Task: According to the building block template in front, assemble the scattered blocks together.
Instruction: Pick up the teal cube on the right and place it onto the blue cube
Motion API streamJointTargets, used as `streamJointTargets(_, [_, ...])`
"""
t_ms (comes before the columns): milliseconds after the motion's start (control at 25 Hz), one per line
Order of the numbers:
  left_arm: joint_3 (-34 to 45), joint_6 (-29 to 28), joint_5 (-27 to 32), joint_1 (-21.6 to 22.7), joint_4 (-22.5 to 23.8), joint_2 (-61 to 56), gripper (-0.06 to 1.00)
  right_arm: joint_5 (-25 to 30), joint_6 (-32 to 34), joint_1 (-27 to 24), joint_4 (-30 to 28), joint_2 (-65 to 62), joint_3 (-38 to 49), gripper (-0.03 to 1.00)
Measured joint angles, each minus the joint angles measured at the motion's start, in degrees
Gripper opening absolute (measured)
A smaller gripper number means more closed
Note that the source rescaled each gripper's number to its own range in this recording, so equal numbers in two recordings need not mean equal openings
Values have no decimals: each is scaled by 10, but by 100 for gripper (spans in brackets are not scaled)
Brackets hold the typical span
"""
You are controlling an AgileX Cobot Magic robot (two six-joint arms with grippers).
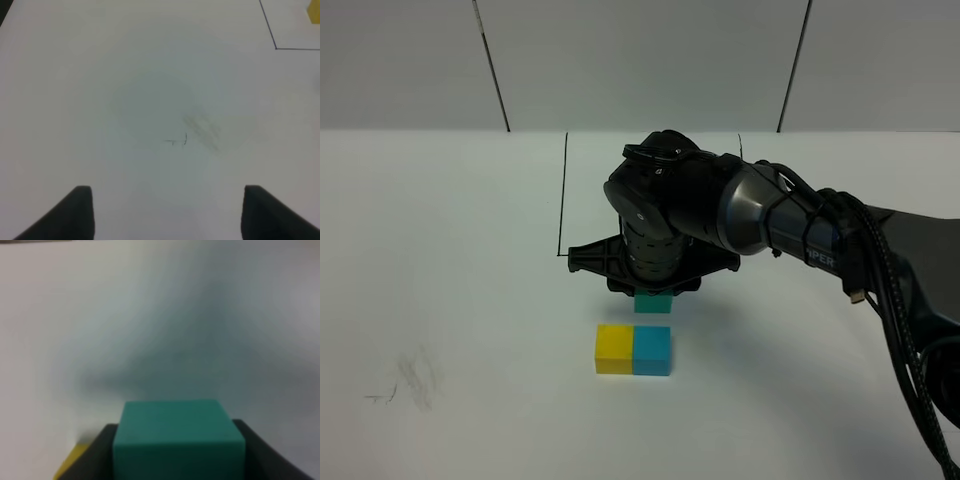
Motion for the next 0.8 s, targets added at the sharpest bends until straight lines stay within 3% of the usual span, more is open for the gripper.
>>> streamJointTargets(800, [0,0,0,0,0,0,42,6,35,3,-21,34,-1,1])
